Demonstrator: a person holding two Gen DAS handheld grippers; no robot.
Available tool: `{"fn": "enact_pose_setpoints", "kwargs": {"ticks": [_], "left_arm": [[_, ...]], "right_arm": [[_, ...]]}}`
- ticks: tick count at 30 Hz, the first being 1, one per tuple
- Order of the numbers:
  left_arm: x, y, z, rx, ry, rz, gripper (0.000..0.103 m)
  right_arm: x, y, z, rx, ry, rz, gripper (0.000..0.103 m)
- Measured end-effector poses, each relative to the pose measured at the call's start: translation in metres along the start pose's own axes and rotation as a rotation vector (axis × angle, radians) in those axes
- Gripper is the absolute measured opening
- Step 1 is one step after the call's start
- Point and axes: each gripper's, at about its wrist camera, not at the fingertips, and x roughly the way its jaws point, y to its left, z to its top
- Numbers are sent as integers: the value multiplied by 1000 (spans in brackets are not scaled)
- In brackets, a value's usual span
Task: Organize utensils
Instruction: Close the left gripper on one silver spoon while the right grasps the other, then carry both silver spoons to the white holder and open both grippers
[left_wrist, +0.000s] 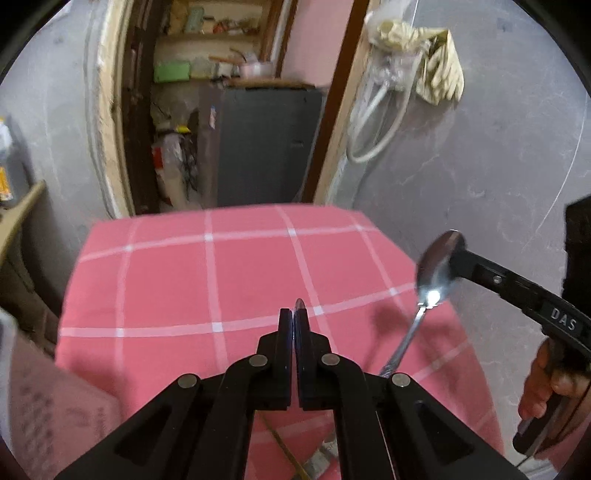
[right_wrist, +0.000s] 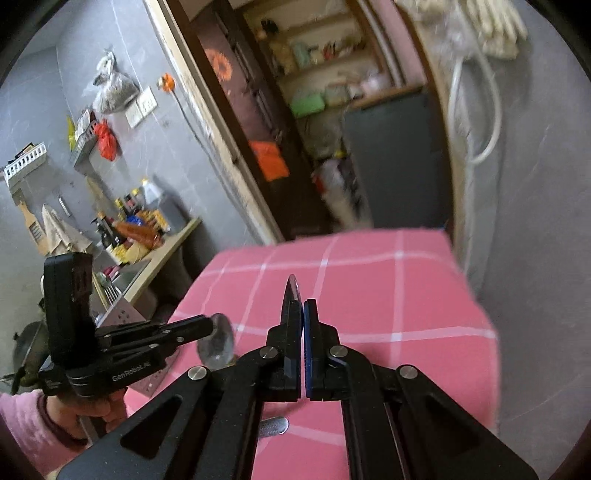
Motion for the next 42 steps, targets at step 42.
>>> {"fn": "enact_pose_setpoints", "kwargs": {"ticks": [42], "left_arm": [[-229,120,27,45,-540,438,2]], "right_arm": [[-54,280,50,-415,-314,30,1]]}}
